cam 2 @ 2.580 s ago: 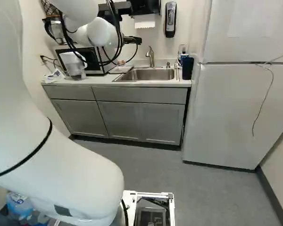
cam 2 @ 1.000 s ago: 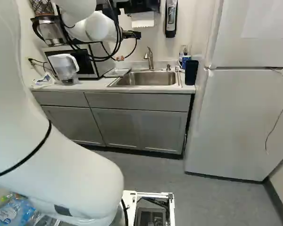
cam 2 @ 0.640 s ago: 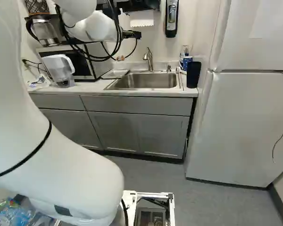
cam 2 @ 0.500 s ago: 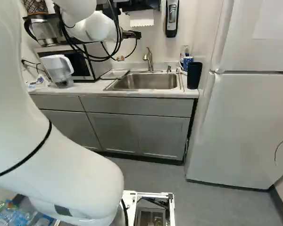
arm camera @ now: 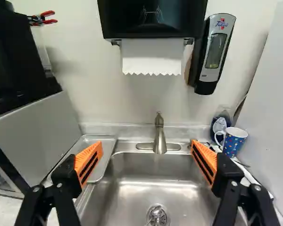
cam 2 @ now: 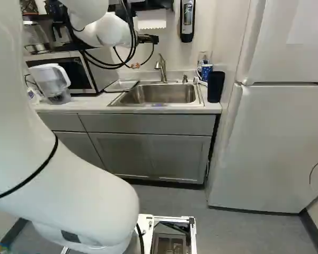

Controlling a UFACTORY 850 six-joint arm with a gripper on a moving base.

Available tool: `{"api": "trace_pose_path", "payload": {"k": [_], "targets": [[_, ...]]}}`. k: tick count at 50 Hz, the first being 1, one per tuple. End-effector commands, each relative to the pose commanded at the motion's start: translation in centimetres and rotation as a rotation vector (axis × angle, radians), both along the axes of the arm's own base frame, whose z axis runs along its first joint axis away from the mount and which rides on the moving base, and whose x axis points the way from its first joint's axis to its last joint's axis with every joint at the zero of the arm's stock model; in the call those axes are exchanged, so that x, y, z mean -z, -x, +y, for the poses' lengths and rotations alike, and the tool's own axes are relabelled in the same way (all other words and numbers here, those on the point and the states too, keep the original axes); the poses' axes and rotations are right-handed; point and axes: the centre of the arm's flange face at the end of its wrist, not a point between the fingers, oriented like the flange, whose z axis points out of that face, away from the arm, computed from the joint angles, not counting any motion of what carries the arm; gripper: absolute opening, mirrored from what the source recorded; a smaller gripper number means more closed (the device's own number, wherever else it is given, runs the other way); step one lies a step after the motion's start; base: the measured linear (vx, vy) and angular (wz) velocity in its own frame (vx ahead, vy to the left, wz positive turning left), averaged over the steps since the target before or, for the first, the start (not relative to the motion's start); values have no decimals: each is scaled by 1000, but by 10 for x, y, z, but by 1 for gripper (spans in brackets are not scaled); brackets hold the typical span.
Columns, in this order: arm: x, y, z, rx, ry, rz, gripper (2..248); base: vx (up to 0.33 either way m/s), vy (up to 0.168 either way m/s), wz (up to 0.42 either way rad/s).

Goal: Rinse the cup and place it in the tray

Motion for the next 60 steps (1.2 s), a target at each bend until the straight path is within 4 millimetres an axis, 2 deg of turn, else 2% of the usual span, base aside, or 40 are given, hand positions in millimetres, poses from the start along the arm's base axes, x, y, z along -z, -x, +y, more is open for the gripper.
{"api": "trace_pose_path", "payload": {"k": [46, 60], "targets": [[0, 0, 0, 0, 0, 0, 247, 89, 0, -178], [0, 0, 0, 0, 0, 0, 247, 72, 31, -23]]}}
